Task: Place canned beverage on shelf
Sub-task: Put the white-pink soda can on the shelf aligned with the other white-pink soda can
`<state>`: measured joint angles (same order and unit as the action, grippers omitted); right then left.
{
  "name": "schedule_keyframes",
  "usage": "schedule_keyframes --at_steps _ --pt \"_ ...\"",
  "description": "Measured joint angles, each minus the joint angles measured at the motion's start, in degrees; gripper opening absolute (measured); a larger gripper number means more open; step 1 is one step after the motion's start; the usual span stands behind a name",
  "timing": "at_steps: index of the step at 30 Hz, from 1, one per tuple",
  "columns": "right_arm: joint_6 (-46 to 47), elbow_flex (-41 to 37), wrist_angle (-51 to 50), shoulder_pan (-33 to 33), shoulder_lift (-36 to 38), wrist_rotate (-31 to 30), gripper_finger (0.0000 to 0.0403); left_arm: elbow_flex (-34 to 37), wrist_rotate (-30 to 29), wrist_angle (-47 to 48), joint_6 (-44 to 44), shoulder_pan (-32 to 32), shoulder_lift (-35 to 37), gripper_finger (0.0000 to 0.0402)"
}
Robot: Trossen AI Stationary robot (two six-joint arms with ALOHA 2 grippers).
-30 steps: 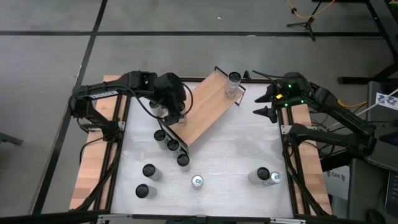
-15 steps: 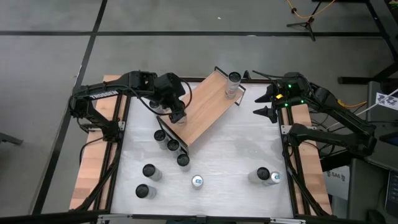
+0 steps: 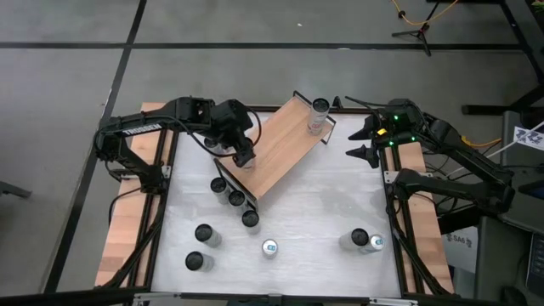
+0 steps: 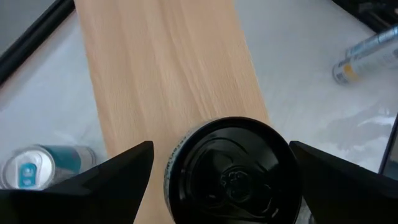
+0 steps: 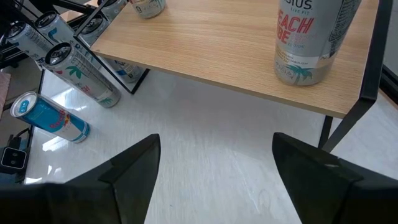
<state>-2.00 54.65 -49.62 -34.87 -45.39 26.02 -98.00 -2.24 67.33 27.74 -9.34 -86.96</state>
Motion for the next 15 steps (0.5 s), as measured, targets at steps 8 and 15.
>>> schedule_keyframes --at_steps 8,15 --pt "0.00 0.00 -0.01 0.01 0.00 0.00 0.0305 0.00 -0.22 1.53 7.45 0.02 0.00 0.0362" --pt "0.00 0.00 -0.01 0.00 0.00 -0.01 0.0305 0.00 -0.24 1.66 11.29 0.02 -0.04 0.0352"
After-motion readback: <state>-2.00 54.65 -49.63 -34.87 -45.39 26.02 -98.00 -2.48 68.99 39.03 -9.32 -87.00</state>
